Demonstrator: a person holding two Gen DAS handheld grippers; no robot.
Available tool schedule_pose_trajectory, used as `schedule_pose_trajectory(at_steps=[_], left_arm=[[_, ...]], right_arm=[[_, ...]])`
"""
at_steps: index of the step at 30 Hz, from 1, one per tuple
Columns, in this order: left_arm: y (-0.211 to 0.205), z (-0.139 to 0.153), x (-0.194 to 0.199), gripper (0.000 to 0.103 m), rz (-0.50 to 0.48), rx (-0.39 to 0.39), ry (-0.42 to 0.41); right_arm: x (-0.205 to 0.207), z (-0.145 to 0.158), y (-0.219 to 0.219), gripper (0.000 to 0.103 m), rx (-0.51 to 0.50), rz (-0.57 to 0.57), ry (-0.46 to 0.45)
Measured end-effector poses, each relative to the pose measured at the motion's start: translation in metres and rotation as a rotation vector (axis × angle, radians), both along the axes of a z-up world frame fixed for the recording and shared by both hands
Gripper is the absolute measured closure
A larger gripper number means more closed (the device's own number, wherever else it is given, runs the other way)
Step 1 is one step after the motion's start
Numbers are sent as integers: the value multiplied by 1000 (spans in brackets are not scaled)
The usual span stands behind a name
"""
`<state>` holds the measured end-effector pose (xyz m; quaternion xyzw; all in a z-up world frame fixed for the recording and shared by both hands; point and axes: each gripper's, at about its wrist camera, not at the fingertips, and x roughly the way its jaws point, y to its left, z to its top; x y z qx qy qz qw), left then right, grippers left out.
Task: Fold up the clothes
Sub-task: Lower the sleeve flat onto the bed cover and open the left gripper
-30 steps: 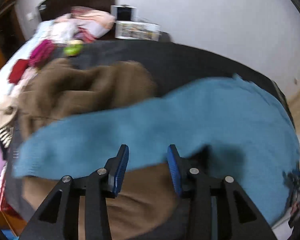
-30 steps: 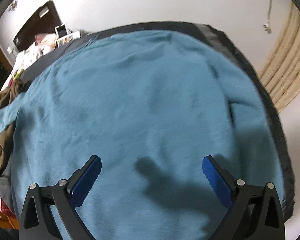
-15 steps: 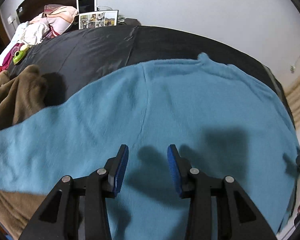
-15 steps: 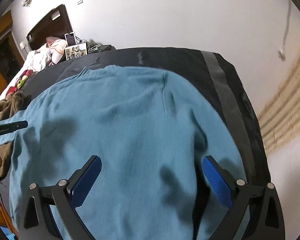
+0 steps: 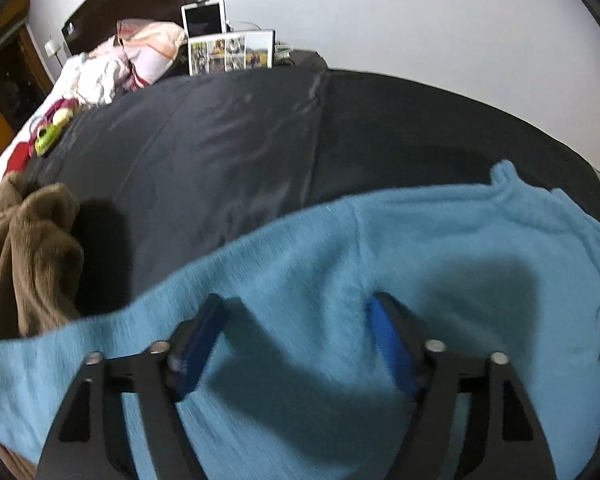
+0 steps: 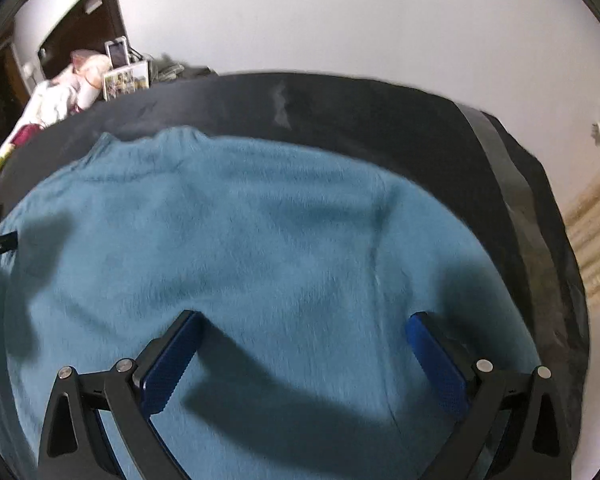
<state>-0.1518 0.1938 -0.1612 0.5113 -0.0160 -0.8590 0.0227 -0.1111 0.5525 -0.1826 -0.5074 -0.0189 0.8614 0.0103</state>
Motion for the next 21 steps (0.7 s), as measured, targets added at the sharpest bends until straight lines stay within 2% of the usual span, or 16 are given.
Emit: schedule_pose_trajectory(at_steps=[8,13,17,19,21], left_arm=[[-16,2,-31,15,-31,-35,59],[-31,-4,-44,14,-65,16,65],[-29,0,-42,14,-76,26,26],[-28,7,-36,16,-83,50,2],[-25,14,-27,16,-99,70,-19]], right_arm=[[-48,0,-4,0,-4,13,25],[-69,-1,-5,0,-4,28,35],[-67,2,-2,0,-5,30,-3],[-55,10,-3,0,-19,23,-25],[-30,25,-9,0,-41,56,-5]])
